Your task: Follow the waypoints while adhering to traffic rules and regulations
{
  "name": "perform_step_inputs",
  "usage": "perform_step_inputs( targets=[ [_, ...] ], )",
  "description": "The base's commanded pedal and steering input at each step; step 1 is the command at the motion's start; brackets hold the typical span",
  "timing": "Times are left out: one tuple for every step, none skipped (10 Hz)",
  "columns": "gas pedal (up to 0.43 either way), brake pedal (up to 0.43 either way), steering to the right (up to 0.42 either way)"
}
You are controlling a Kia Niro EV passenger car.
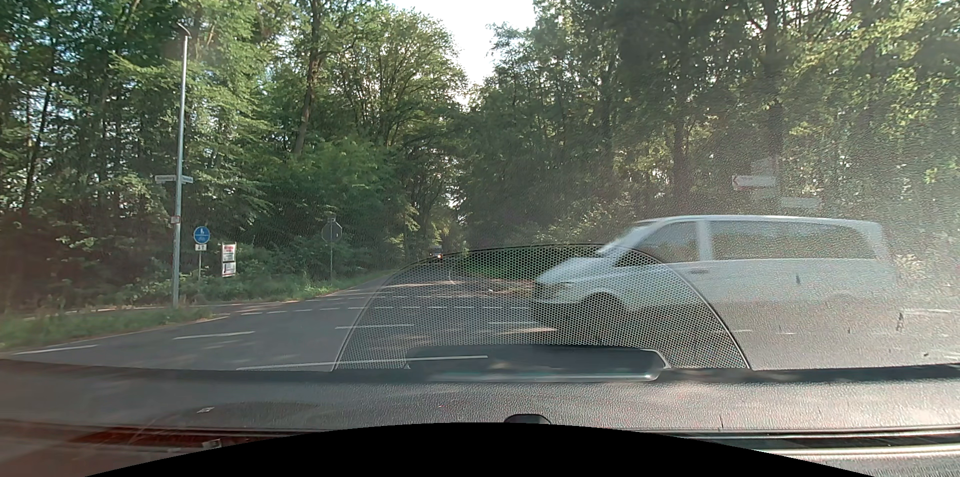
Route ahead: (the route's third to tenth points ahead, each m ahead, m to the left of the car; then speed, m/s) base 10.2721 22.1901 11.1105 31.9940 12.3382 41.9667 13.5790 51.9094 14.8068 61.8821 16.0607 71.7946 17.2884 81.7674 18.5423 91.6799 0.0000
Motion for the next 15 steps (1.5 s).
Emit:
perform_step_inputs(
  targets=[
    [0.000,0.000,-0.293],
    [0.000,0.000,-0.293],
    [0.000,0.000,-0.294],
    [0.000,0.000,-0.293],
    [0.000,0.000,-0.293],
    [0.000,0.000,-0.293],
    [0.000,0.000,-0.293],
    [0.000,0.000,-0.293],
    [0.000,0.000,-0.293],
    [0.000,0.000,-0.293],
    [0.000,0.000,-0.293],
    [0.000,0.000,-0.293],
    [0.000,0.000,-0.293],
    [0.000,0.000,-0.293],
    [0.000,0.000,-0.294]
  ],
)
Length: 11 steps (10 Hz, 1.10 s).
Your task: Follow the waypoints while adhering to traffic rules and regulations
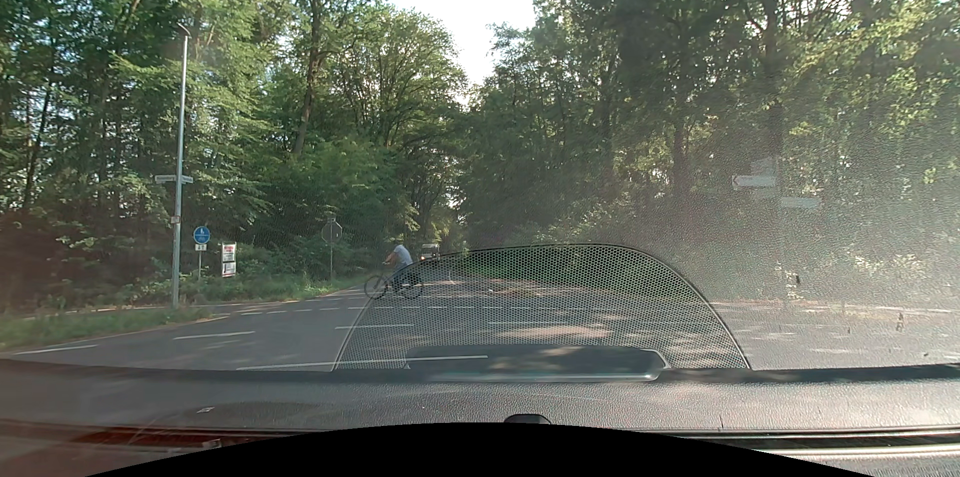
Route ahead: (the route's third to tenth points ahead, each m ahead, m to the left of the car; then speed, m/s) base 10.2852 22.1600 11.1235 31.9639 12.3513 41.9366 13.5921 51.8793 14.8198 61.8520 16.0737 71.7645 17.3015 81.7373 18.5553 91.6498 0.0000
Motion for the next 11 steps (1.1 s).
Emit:
perform_step_inputs(
  targets=[
    [0.000,0.000,-0.294],
    [0.008,0.000,-0.295],
    [0.059,0.000,-0.298],
    [0.098,0.000,-0.304],
    [0.150,0.000,-0.322],
    [0.157,0.000,-0.347],
    [0.157,0.000,-0.383],
    [0.157,0.000,-0.426],
    [0.157,0.000,-0.470],
    [0.157,0.000,-0.511],
    [0.157,0.000,-0.565]
  ],
)
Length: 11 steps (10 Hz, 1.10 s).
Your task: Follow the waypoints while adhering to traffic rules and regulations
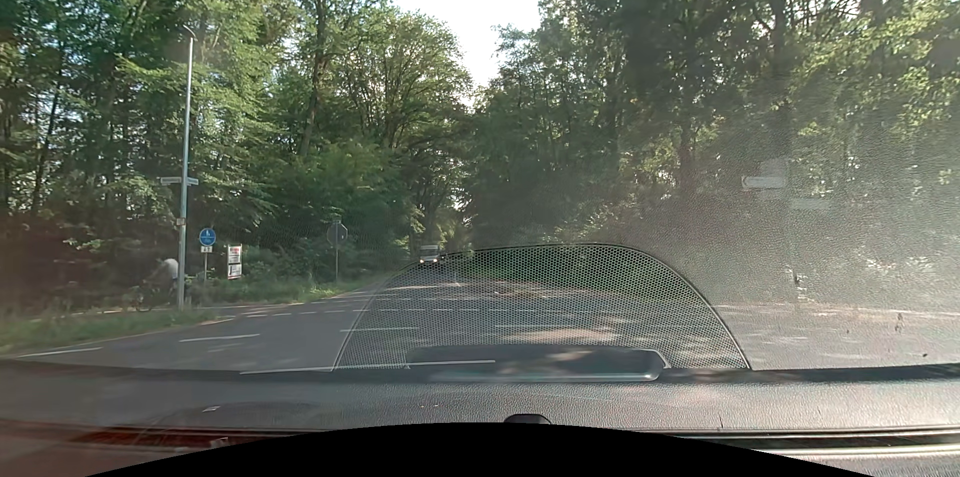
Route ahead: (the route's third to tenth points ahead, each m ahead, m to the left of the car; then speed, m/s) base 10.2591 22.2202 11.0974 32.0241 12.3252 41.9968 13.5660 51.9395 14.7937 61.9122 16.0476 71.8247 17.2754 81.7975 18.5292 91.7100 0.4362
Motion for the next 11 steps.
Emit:
perform_step_inputs(
  targets=[
    [0.177,0.000,-0.617],
    [0.209,0.000,-0.662],
    [0.228,0.000,-0.674],
    [0.248,0.000,-0.674],
    [0.240,0.000,-0.674],
    [0.189,0.000,-0.667],
    [0.150,0.000,-0.652],
    [0.150,0.000,-0.634],
    [0.157,0.000,-0.611],
    [0.157,0.000,-0.596],
    [0.157,0.000,-0.579]
  ],
)
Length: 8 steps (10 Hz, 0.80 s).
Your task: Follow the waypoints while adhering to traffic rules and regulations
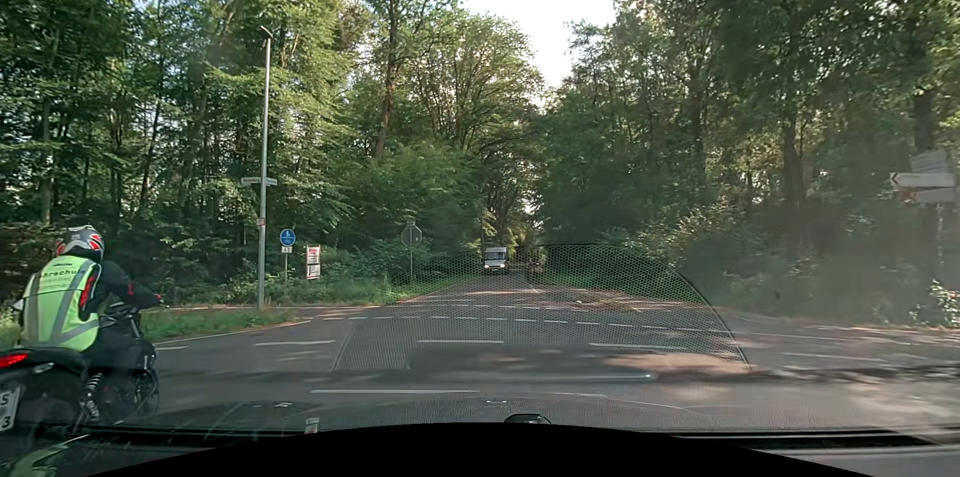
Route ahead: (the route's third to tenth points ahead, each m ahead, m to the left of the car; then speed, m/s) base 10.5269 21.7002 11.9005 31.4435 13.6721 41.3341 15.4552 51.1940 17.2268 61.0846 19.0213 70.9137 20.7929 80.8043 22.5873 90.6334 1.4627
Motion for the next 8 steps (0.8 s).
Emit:
perform_step_inputs(
  targets=[
    [0.157,0.000,-0.574],
    [0.177,0.000,-0.573],
    [0.197,0.000,-0.575],
    [0.228,0.000,-0.583],
    [0.248,0.000,-0.599],
    [0.248,0.000,-0.613],
    [0.248,0.000,-0.631],
    [0.260,0.000,-0.642]
  ],
)
